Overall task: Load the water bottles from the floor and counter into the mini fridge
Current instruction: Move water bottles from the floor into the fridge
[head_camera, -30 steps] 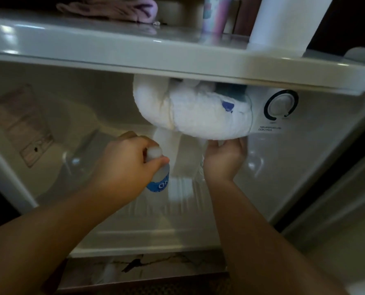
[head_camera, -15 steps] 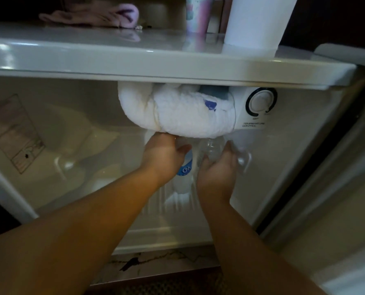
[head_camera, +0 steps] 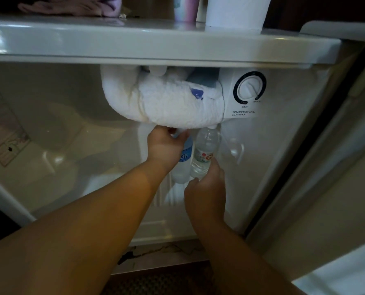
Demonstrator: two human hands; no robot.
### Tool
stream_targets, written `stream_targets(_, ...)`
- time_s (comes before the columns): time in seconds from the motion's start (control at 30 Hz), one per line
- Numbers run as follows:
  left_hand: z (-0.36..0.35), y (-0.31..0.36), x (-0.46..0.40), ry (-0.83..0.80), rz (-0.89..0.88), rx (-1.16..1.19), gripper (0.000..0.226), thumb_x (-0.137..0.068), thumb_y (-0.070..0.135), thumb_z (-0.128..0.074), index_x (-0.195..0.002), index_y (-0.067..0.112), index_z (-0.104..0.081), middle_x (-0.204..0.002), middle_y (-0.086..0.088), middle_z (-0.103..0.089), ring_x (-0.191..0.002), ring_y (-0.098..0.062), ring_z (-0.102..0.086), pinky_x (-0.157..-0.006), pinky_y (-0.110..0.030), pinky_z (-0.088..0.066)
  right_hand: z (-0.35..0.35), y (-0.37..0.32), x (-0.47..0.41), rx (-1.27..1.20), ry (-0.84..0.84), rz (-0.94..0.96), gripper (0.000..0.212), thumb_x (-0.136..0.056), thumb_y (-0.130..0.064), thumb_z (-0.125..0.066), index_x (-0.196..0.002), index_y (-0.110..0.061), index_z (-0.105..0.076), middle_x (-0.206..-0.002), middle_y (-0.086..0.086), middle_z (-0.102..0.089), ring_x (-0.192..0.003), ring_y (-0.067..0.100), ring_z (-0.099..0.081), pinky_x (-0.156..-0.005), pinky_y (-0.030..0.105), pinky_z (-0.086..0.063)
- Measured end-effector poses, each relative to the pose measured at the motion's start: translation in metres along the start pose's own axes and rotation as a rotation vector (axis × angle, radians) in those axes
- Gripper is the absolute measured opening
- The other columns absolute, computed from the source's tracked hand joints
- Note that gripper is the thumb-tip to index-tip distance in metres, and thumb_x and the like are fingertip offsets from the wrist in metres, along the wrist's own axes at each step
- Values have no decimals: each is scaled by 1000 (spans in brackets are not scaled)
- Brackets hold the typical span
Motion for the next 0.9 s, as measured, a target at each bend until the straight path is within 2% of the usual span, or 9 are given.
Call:
stream_targets(0.1, -3, 4, 2, -55, -11, -28, 42, -84, 36, -84, -116, 10, -73, -105, 3, -70, -98, -12, -64, -83, -21, -46, 0, 3, 3, 7, -10, -22, 59, -88, -5, -57, -142, -25, -48, -123, -4, -56, -113, 19, -61, -90, 35, -55)
stream_targets(0.27, 5, 12, 15, -152, -3, -164, 56, -90, 32, -79, -138, 10, -60, -127, 3, -62, -114, -7, -55, -80, -6, -33, -15, 0, 14, 77, -101, -81, 63, -93, -10, -62, -151, -26, -39, -143, -5, -49, -131, 16, -52, -103, 34, -48)
stream_targets(0.4, 37, 18, 37, -254, -29, -393, 69, -93, 32, -76, -151, 11, -45, -150, -8, -54, -132, -25, -55, -98, -20, -40, -33, -27, 44, 123, -161, 80, 55, -94, -17, -63, -146, -22, -45, -142, -1, -48, -131, 16, -47, -102, 27, -41)
stream_targets(0.47, 71, 19, 59, -332, 14, -428, 63, -91, 30, -77, -146, 11, -52, -141, -6, -62, -125, -23, -62, -105, -31, -50, -46, -54, 69, 133, -192, 305, 41, -91, -17, -66, -130, -18, -55, -125, 4, -54, -116, 21, -53, -95, 29, -45)
stream_targets(0.57, 149, 21, 106, -443, 89, -420, 33, -91, 24, -78, -121, 15, -71, -103, 3, -79, -93, -7, -75, -90, -26, -59, -77, -96, 127, 107, -351, 594, 20, -91, -19, -67, -108, -13, -58, -105, 7, -55, -92, 18, -55, -79, 36, -54)
stream_targets(0.63, 224, 24, 141, -393, 123, -485, 20, -91, 26, -77, -109, 16, -76, -91, 5, -80, -83, -1, -75, -84, -21, -59, -95, -129, 184, 4, -506, 794, 17, -95, -25, -63, -108, -15, -61, -104, 6, -61, -92, 13, -56, -80, 28, -52)
stream_targets(0.77, 381, 22, 220, -68, 217, -661, 18, -91, 38, -75, -102, 24, -78, -89, 12, -76, -82, 4, -70, -81, -18, -56, -134, -164, 311, -155, -933, 1052, 18, -95, -25, -65, -112, -17, -66, -102, -2, -58, -90, 12, -57, -76, 26, -53)
stream_targets(0.83, 441, 2, 269, 34, 376, -718, 19, -92, 44, -73, -98, 26, -77, -85, 13, -74, -77, 3, -68, -76, -19, -54, -151, -165, 372, -106, -1102, 1143, 19, -95, -31, -63, -112, -23, -64, -98, -9, -56, -88, 8, -56, -74, 28, -53)
stream_targets(0.9, 489, -25, 324, 115, 565, -780, 23, -93, 49, -69, -96, 27, -75, -84, 10, -73, -77, -1, -67, -71, -22, -51, -177, -145, 426, 76, -1318, 1083, 21, -95, -41, -61, -113, -31, -59, -99, -14, -55, -89, 3, -55, -76, 27, -53)
Point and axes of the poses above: each hand's wrist, its own x-axis away from the middle knuckle, its own z-axis out of the back of the hand, y = z × x, the point moved 10 cm from there along -x, towards the middle knuckle
